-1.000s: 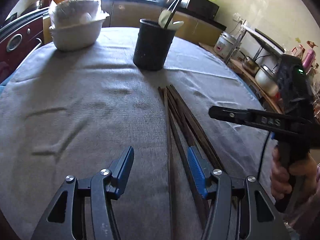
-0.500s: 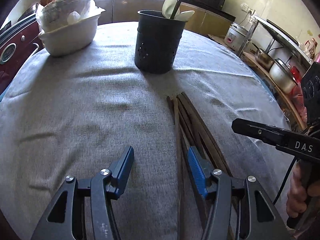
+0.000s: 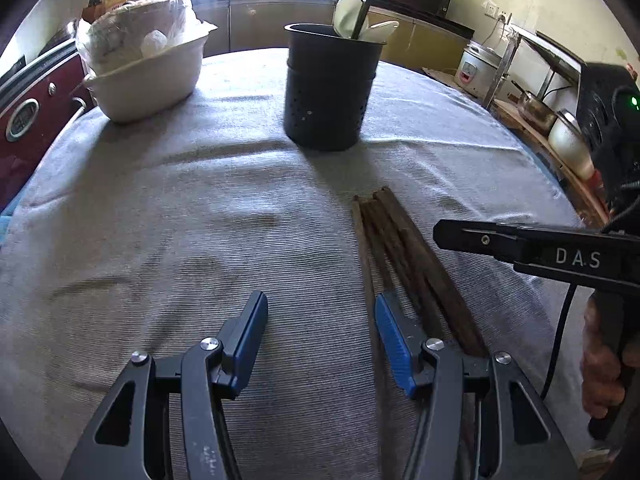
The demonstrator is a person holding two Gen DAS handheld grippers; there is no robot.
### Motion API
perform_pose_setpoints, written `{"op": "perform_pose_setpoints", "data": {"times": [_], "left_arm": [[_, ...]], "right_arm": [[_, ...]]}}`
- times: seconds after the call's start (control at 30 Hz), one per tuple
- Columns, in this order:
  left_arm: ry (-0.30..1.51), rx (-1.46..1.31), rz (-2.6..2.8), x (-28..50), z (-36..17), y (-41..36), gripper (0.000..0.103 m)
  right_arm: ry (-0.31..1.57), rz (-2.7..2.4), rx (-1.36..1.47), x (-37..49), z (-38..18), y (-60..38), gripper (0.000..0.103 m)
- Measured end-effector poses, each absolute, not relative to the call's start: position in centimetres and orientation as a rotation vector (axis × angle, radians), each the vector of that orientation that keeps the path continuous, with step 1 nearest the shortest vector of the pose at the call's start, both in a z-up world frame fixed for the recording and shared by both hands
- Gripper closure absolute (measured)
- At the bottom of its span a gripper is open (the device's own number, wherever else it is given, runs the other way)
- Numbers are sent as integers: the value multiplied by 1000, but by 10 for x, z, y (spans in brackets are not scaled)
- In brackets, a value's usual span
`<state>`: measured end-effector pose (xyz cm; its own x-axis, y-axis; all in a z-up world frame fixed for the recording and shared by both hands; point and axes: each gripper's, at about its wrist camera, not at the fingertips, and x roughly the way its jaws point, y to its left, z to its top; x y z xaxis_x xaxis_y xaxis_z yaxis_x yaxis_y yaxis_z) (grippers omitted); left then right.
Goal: Organize utensils
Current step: 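Move both grippers back over the remaining dark chopsticks on the cloth, then close the right gripper on one dark chopstick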
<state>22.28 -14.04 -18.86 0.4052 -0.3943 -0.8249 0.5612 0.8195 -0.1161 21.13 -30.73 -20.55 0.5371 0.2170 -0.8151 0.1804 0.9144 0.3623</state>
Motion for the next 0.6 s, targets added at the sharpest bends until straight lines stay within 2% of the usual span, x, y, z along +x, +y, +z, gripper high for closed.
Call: {"op": "perform_pose_setpoints", "data": {"times": [0.3,0.43,0.6], "left_arm": [[1027,43,-561,239,-185,-103,46],[1007,39,-570,237,-178,-103,46],[997,40,-609,235,-173,-112,46]], "right_arm": [[1025,5,276,224,-208,-283,79],[1036,-39,201,227,-206,-280,82],[1028,-35,308,222,-204,-304,87]]}}
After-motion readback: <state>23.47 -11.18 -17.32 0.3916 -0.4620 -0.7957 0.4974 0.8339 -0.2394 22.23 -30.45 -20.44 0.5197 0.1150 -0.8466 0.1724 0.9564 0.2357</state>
